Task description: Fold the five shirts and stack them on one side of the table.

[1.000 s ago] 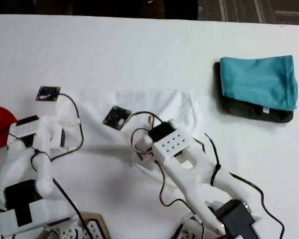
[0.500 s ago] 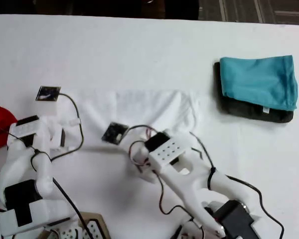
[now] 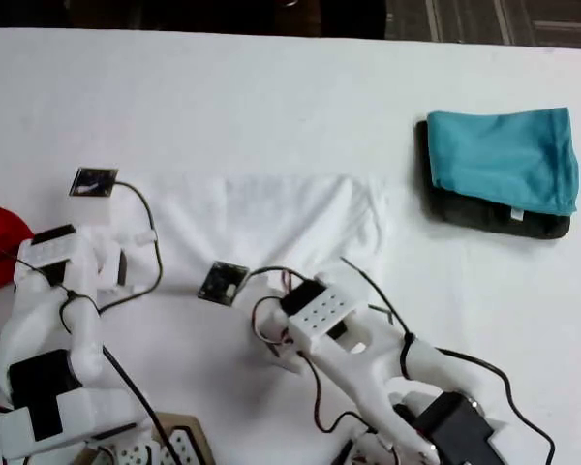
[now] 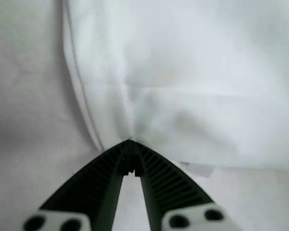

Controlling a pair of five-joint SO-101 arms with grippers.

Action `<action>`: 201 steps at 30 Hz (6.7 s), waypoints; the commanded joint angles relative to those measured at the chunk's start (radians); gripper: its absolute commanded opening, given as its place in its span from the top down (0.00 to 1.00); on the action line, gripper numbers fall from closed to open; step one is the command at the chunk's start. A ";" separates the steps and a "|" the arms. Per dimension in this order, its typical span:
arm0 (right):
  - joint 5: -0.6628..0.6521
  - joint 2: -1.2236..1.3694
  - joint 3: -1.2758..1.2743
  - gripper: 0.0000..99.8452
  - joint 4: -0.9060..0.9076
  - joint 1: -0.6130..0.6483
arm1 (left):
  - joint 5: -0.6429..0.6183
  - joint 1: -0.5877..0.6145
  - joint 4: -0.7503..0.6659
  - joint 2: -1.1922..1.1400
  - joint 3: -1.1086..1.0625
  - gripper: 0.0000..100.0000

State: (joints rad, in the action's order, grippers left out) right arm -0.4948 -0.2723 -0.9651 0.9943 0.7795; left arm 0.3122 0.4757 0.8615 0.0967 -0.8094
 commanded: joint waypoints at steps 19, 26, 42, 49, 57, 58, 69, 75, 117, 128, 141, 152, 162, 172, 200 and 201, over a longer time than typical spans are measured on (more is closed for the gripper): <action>0.000 0.280 0.193 1.00 0.070 -0.001 | -0.005 0.006 -0.032 0.000 -0.001 0.97; -0.009 0.260 0.232 0.98 0.117 -0.102 | -0.005 0.006 -0.032 0.000 -0.001 0.97; -0.190 0.269 0.709 0.98 0.200 -0.384 | -0.003 0.006 -0.032 0.000 -0.001 0.97; -0.184 0.590 1.046 0.98 0.219 -0.386 | -0.003 0.006 -0.032 0.000 -0.001 0.97; -0.066 0.745 1.323 0.84 0.372 -0.420 | -0.003 0.006 -0.032 0.000 -0.001 0.97; -0.031 0.733 1.344 0.86 0.374 -0.429 | -0.003 0.006 -0.032 0.000 -0.001 0.97; -0.021 0.596 1.361 0.98 0.587 -0.306 | -0.003 0.006 -0.032 0.000 -0.001 0.97; -0.021 0.661 1.290 0.97 0.532 -0.203 | -0.003 0.006 -0.032 0.000 -0.001 0.97; -0.063 0.889 1.313 0.97 0.259 -0.605 | -0.005 0.008 -0.032 0.000 -0.001 0.97; -0.061 0.800 1.527 0.98 0.503 -0.607 | -0.005 0.008 -0.032 0.000 -0.001 0.97; -0.072 0.484 1.165 0.98 0.599 -0.518 | -0.005 0.008 -0.032 0.000 -0.001 0.97; -0.063 0.395 0.721 0.98 0.076 -0.615 | -0.005 0.008 -0.032 0.000 -0.001 0.97; -0.120 0.384 0.517 0.98 0.062 -0.661 | -0.006 0.008 -0.032 0.000 -0.001 0.97; -0.138 0.182 0.606 0.98 0.160 -0.656 | -0.008 0.006 0.012 0.009 0.035 0.97; -0.261 -0.662 -0.069 0.98 0.266 -1.078 | -0.204 0.055 0.456 -0.496 0.883 0.76; -0.279 -0.688 -0.089 0.98 0.266 -1.107 | -0.215 0.058 0.477 -0.531 0.931 0.76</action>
State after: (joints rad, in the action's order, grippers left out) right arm -0.7188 -0.8769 -1.0280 1.2505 -0.2409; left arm 0.1312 0.5155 1.2866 -0.3698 -0.0192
